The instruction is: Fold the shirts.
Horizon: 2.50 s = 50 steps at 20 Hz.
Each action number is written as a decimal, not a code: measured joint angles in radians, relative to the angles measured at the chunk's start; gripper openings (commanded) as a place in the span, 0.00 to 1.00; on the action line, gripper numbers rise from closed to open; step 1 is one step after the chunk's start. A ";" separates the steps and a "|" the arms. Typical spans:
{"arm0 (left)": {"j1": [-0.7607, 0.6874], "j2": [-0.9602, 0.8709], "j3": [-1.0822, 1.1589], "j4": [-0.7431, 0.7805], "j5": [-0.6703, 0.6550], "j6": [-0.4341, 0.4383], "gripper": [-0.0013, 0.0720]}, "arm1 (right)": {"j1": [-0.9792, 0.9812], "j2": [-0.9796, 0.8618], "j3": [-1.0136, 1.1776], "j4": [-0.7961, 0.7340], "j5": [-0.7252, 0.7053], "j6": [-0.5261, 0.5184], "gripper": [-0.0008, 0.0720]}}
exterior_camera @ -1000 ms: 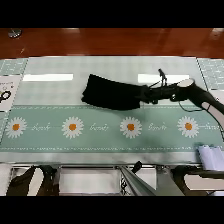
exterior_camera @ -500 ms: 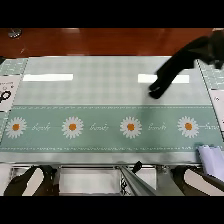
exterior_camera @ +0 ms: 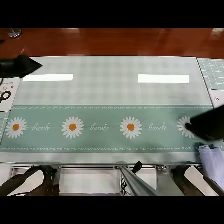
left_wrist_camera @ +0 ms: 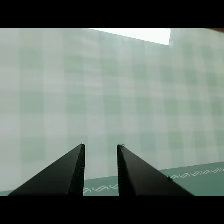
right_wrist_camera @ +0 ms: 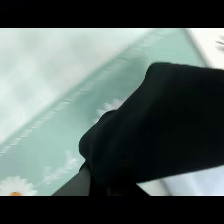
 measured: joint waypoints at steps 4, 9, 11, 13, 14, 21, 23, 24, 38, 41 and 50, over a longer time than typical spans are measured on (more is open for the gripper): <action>-0.012 -0.076 0.000 -0.002 0.060 0.034 0.36 | -0.020 0.035 -0.017 -0.205 0.034 0.003 0.05; 0.000 -0.119 0.000 -0.002 0.132 0.045 0.36 | -0.027 0.105 -0.180 -0.411 0.052 -0.040 0.05; 0.013 -0.125 0.000 -0.001 0.149 0.047 0.36 | -0.036 0.145 -0.262 -0.565 0.055 -0.074 0.05; 0.029 -0.128 0.000 -0.002 0.166 0.047 0.36 | -0.080 0.186 -0.346 -0.662 0.053 -0.092 0.05; 0.040 -0.128 0.000 -0.001 0.179 0.048 0.36 | -0.111 0.203 -0.384 -0.684 0.050 -0.099 0.05; 0.095 -0.130 0.002 -0.002 0.257 0.050 0.36 | -0.401 0.267 -0.592 -0.767 0.031 -0.133 0.06; 0.104 -0.130 0.002 -0.002 0.275 0.050 0.36 | -0.471 0.272 -0.616 -0.784 0.023 -0.144 0.06; 0.107 -0.130 0.002 -0.002 0.282 0.049 0.36 | -0.502 0.272 -0.628 -0.789 0.023 -0.150 0.06; 0.103 -0.130 0.002 -0.001 0.414 0.077 0.36 | -0.584 0.275 -0.845 -0.913 0.047 -0.326 0.06; 0.100 -0.130 0.002 -0.001 0.424 0.080 0.36 | -0.584 0.275 -0.879 -0.990 0.025 -0.340 0.06; 0.074 -0.132 0.002 0.000 0.431 0.089 0.36 | -0.584 0.275 -0.902 -1.068 -0.025 -0.333 0.69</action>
